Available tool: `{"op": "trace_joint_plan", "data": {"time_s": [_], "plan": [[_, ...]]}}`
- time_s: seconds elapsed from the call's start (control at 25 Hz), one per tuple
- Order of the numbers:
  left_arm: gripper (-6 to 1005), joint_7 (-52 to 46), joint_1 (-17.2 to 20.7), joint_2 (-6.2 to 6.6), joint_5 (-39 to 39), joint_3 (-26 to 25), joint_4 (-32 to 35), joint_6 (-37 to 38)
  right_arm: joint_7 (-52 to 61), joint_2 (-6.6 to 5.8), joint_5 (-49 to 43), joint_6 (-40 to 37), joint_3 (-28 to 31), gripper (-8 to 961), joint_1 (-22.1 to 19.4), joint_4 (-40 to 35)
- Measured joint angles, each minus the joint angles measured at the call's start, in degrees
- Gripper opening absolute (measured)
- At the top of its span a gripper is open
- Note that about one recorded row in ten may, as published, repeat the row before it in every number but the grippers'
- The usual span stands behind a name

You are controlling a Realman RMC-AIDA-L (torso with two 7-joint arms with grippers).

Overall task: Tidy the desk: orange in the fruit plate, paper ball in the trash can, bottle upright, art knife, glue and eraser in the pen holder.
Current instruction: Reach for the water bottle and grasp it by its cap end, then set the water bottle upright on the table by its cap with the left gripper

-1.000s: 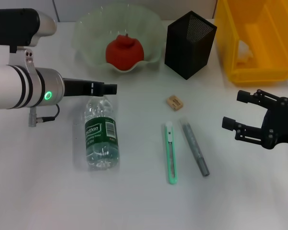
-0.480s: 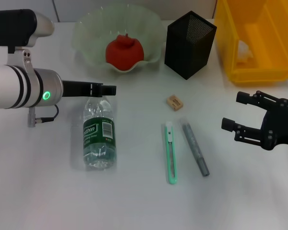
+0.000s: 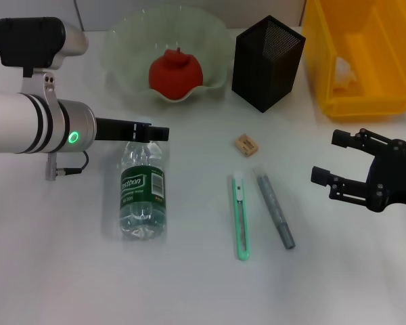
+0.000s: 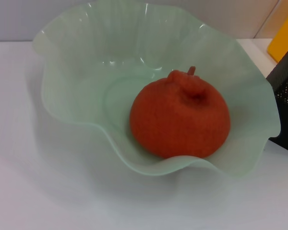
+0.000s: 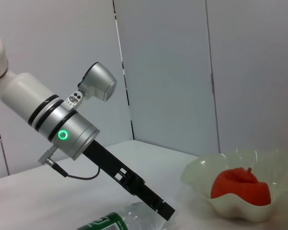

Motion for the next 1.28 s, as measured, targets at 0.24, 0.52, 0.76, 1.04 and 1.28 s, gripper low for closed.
{"op": "trace_joint_plan", "data": {"time_s": [0.24, 0.52, 0.76, 1.04, 1.28], "plan": [[771, 0.8, -1.8, 0.07, -0.1, 0.0, -2.5, 0.4, 0.0, -0.11, 0.0, 0.2, 0.0, 809, 0.1, 0.1], [570, 4.7, -4.0, 0.19, -0.3, -0.5, -4.1, 2.8, 0.2, -0.12, 0.0, 0.1, 0.0, 809, 0.1, 0.1], [453, 10.4, -3.8, 0.12, -0.4, -0.3, -1.9, 4.5, 0.3, -0.12, 0.0, 0.2, 0.0, 808, 0.0, 0.1], [445, 23.6, 1.6, 0.23, -6.4, -2.6, 6.8, 6.0, 0.4, -0.12, 0.0, 0.1, 0.1, 808, 0.0, 0.1], [444, 53.4, 9.5, 0.27, -31.4, -10.0, 6.7, 8.4, 0.4, -0.08, 0.0, 0.0, 0.1, 808, -0.1, 0.1]]}}
